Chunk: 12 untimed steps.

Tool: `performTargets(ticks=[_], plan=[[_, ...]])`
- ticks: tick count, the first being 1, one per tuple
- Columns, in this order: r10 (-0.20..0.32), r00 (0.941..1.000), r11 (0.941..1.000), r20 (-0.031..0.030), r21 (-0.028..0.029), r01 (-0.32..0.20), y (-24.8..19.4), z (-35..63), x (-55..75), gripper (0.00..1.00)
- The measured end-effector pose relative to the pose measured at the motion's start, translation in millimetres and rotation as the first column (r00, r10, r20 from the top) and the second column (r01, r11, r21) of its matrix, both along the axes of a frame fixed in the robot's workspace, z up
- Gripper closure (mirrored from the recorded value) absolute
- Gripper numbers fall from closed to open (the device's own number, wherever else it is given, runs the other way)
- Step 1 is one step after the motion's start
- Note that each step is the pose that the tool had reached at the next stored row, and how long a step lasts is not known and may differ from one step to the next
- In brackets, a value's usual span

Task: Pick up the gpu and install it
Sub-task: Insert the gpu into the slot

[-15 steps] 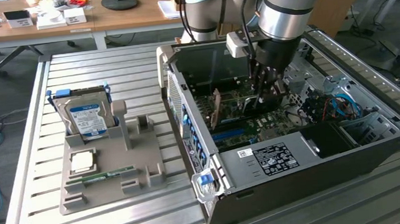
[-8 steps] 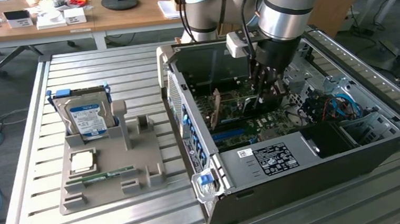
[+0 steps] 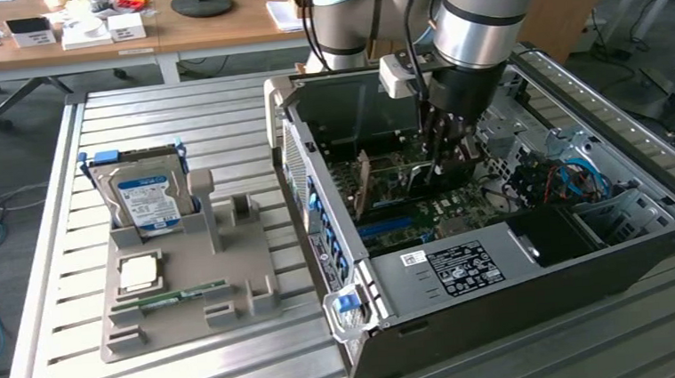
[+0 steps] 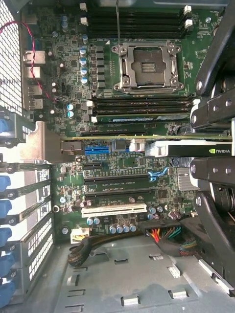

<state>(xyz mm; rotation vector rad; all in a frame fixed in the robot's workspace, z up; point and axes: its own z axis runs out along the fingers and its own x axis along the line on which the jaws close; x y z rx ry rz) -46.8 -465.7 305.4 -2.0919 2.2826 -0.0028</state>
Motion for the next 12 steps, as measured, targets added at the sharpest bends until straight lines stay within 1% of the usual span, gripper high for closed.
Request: performTargets(ticks=[8,12], plan=[[0.000,1.0000,1.0000,0.0000,0.0001,0.000,0.0,-0.1,-0.4,0.73],[0.000,1.0000,1.0000,0.0000,0.0000,0.000,0.0,-3.5,-0.9,0.73]])
